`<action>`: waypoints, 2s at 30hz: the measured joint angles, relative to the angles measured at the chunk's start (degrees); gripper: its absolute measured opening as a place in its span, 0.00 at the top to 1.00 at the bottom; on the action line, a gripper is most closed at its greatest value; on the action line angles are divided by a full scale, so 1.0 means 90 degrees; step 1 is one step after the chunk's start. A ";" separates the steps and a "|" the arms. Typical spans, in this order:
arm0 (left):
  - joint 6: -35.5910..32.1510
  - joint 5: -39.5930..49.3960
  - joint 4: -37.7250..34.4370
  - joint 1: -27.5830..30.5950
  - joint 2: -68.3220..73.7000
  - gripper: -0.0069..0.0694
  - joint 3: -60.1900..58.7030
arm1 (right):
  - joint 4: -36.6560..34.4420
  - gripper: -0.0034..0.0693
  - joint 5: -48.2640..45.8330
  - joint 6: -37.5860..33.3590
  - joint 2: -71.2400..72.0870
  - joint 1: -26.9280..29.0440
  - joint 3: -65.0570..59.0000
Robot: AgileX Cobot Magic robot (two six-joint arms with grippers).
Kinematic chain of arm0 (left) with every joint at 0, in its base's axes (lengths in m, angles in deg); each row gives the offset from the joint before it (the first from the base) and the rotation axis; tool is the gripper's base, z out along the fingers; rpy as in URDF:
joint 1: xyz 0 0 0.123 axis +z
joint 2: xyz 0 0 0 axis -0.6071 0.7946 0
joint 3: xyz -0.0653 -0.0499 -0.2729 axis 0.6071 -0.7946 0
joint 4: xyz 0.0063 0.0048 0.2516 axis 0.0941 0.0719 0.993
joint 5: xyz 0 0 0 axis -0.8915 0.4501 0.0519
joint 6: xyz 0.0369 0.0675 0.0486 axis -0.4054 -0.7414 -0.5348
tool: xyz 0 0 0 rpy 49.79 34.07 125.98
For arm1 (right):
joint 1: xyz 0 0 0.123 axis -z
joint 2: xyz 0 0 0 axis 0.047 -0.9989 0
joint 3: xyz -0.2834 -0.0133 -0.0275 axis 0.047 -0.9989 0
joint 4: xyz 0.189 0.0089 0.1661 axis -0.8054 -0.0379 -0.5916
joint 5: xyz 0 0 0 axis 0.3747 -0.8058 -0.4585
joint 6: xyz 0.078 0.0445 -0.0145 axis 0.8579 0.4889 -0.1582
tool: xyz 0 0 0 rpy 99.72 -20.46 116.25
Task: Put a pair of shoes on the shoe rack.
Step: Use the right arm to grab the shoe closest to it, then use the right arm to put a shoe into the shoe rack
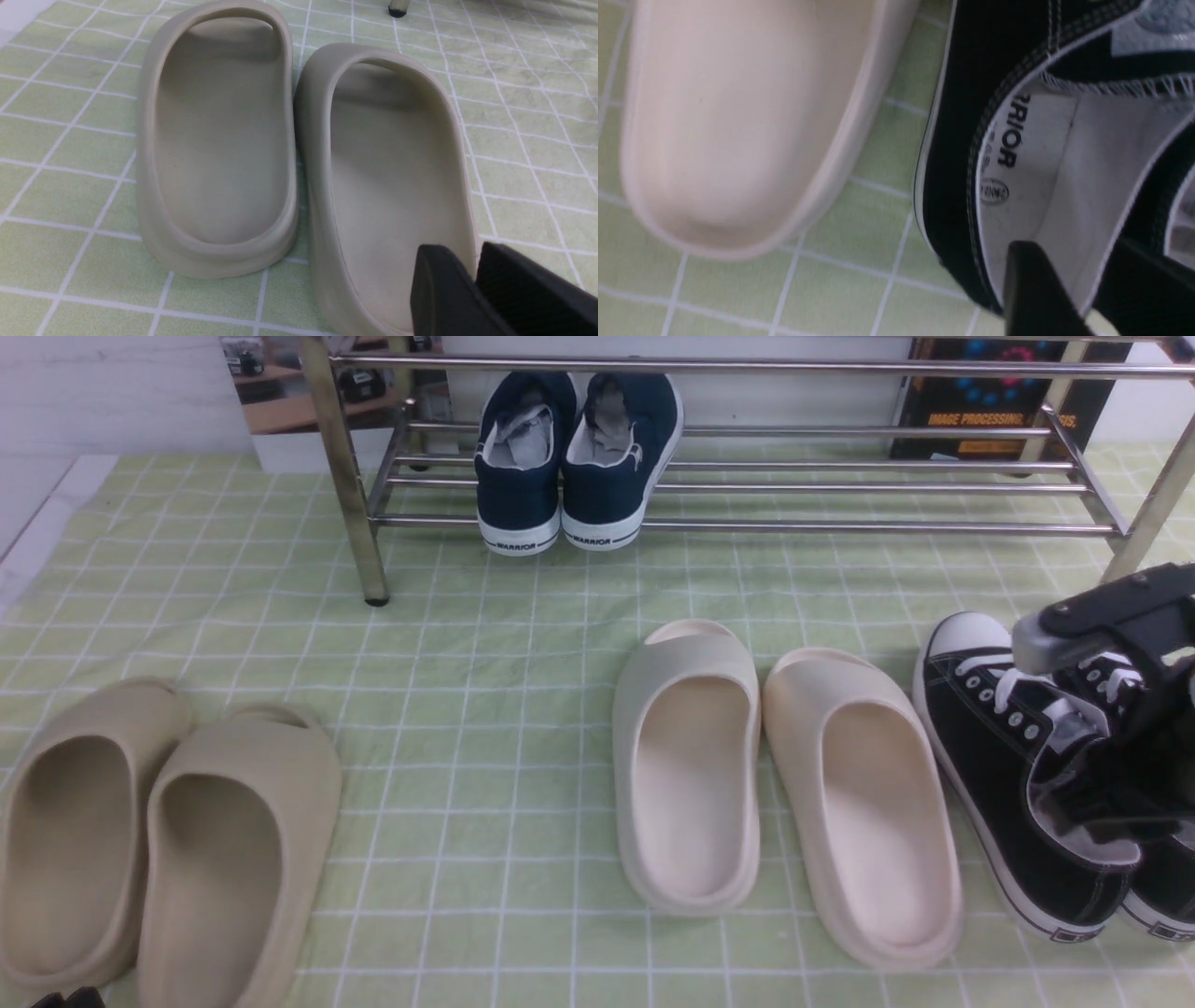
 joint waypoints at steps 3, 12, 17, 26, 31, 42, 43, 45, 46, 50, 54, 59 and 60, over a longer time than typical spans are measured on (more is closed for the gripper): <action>0.0000 0.0000 0.0000 0.0000 0.0000 0.73 0.0000 | 0.0014 0.36 0.0455 0.0058 -0.0460 -0.0009 0.0002; 0.0000 0.0000 0.0000 0.0000 0.0000 0.72 0.0000 | -0.0153 0.73 0.0541 0.0079 -0.1040 -0.0066 0.0050; 0.0000 0.0000 0.0000 0.0000 0.0000 0.72 0.0000 | -0.0119 0.94 -0.0050 -0.0070 -0.0631 -0.0213 0.0240; 0.0000 0.0000 0.0000 0.0000 0.0000 0.71 0.0000 | -0.0125 0.94 -0.1237 -0.0424 -0.0252 -0.0493 0.1648; 0.0000 0.0000 0.0000 0.0000 0.0000 0.70 0.0000 | 0.0091 0.94 -0.1276 -0.0700 -0.0811 -0.0497 0.2662; 0.0000 0.0000 0.0000 0.0000 0.0000 0.69 0.0000 | 0.0346 0.94 -0.1393 -0.0905 -0.2680 -0.0491 0.4701; 0.0000 0.0000 0.0000 0.0000 0.0000 0.68 0.0000 | 0.0346 0.94 -0.1393 -0.0921 -0.2922 -0.0461 0.5023; 0.0000 0.0000 0.0000 0.0000 0.0000 0.68 0.0000 | 0.0346 0.94 -0.1399 -0.0933 -0.3273 -0.0373 0.5500; 0.0000 0.0000 0.0000 0.0000 0.0000 0.68 0.0000 | 0.0346 0.94 -0.1392 -0.0933 -0.3419 -0.0318 0.5704; 0.0000 0.0000 0.0000 0.0000 0.0000 0.67 0.0000 | 0.0362 0.94 -0.1392 -0.0953 -0.3903 -0.0110 0.6371; 0.0000 0.0000 0.0000 0.0000 0.0000 0.67 0.0000 | 0.0418 0.94 -0.1211 -0.1051 -0.4255 0.0043 0.6781; 0.0000 0.0000 0.0000 0.0000 0.0000 0.67 0.0000 | 0.0496 0.94 -0.0672 -0.1073 -0.4549 0.0129 0.6905; 0.0000 0.0000 0.0000 0.0000 0.0000 0.67 0.0000 | 0.0502 0.94 -0.0534 -0.1080 -0.4590 0.0129 0.6905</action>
